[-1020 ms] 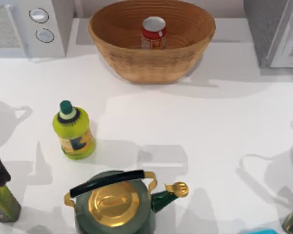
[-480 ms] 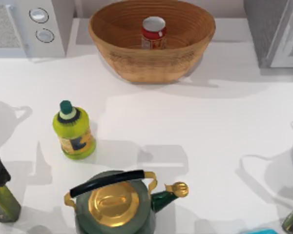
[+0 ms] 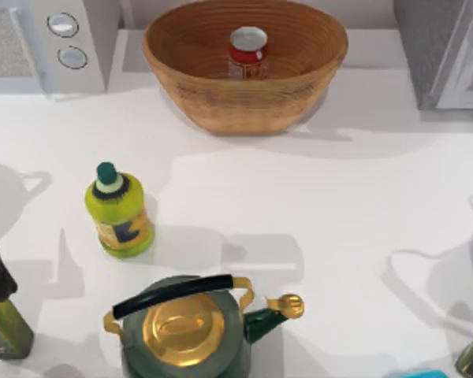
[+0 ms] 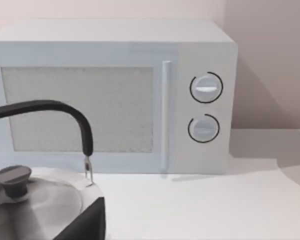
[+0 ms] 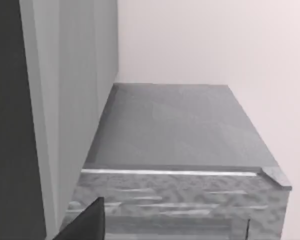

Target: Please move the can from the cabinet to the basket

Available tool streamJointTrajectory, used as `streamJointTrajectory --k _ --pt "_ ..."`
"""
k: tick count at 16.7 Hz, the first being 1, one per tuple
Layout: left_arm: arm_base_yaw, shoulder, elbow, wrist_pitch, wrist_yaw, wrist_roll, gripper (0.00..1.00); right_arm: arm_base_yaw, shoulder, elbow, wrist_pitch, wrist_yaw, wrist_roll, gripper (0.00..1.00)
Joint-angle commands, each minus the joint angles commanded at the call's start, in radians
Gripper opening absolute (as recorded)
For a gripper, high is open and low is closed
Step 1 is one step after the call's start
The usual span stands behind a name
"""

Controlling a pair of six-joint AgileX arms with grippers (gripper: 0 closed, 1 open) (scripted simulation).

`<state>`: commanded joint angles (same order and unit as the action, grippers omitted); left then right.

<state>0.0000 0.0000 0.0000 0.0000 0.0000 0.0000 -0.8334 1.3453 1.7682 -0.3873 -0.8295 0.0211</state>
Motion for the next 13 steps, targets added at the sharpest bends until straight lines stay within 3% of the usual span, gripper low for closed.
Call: streamJointTrajectory --k 13 --pt "0.0 0.0 0.0 0.0 0.0 0.0 1.0 1.094 -0.034 -0.024 -0.045 1.099 -0.003 1.0"
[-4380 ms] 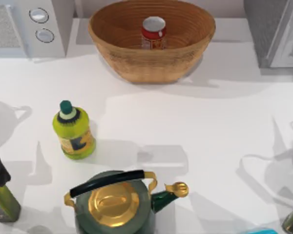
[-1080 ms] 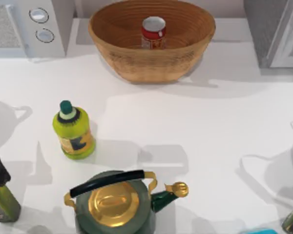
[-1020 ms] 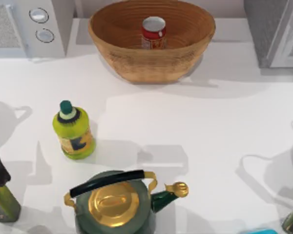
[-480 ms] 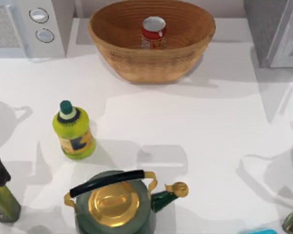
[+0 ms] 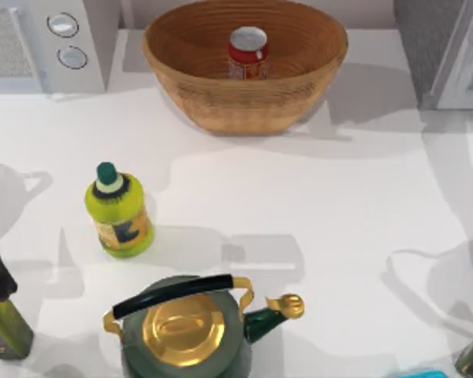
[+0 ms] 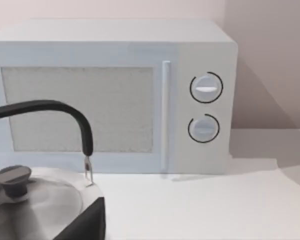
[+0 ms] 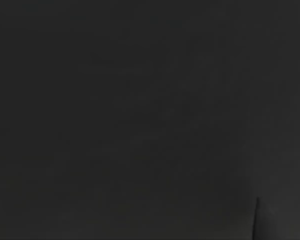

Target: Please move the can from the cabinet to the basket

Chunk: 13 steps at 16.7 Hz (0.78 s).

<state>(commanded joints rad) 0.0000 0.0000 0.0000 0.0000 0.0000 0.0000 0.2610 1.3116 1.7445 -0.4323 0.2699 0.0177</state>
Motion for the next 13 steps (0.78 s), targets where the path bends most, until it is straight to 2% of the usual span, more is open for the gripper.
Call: streamJointTrajectory --k 2,4,10,13 --pt "0.0 0.0 0.0 0.0 0.0 0.0 1.0 0.103 -0.01 -0.013 -0.003 0.103 0.0 1.0" --pt "0.0 0.0 0.0 0.0 0.0 0.0 1.0 0.162 -0.018 -0.022 -0.005 0.163 0.0 1.0" --pt "0.0 0.0 0.0 0.0 0.0 0.0 1.0 0.157 -0.042 -0.016 -0.013 0.2 -0.012 1.0" --pt "0.0 0.0 0.0 0.0 0.0 0.0 1.0 0.141 -0.01 0.008 -0.004 0.183 -0.012 1.0"
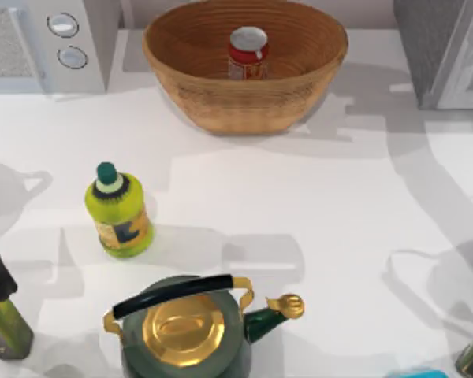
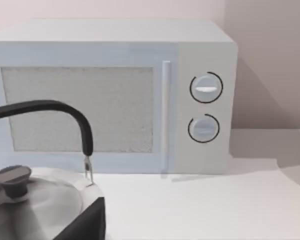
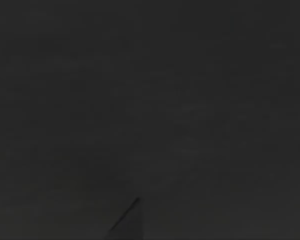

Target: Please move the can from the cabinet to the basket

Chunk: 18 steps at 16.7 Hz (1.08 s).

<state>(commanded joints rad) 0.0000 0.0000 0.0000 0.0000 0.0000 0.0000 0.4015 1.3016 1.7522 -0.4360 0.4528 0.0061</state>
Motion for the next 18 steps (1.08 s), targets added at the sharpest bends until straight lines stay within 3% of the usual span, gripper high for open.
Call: streamJointTrajectory --k 11,18 --pt "0.0 0.0 0.0 0.0 0.0 0.0 1.0 -0.067 0.119 0.082 0.037 -0.065 0.001 1.0" --pt "0.0 0.0 0.0 0.0 0.0 0.0 1.0 -0.137 -0.04 -0.058 0.057 -0.123 -0.025 1.0"
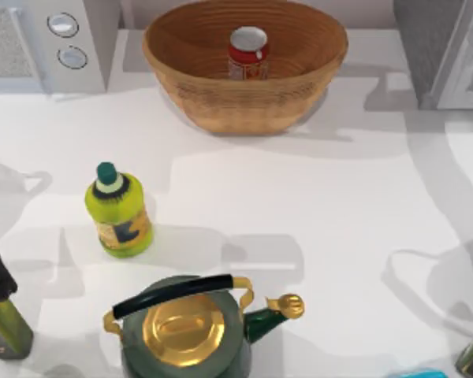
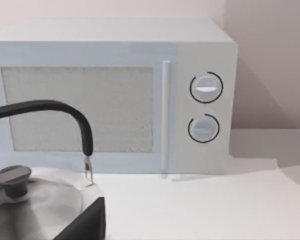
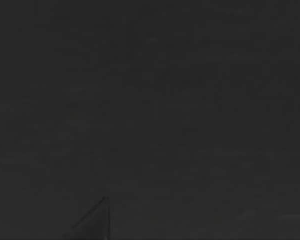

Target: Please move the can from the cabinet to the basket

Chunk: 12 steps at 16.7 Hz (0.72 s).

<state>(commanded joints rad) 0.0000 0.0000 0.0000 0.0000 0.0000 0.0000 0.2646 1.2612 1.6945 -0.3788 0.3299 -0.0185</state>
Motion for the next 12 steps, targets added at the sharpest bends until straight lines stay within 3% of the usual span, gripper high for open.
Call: streamJointTrajectory --k 6,12 --pt "0.0 0.0 0.0 0.0 0.0 0.0 1.0 -0.131 -0.429 -0.435 0.122 -0.136 -0.008 1.0" --pt "0.0 0.0 0.0 0.0 0.0 0.0 1.0 -0.169 -0.802 -0.856 0.242 -0.212 -0.002 1.0"
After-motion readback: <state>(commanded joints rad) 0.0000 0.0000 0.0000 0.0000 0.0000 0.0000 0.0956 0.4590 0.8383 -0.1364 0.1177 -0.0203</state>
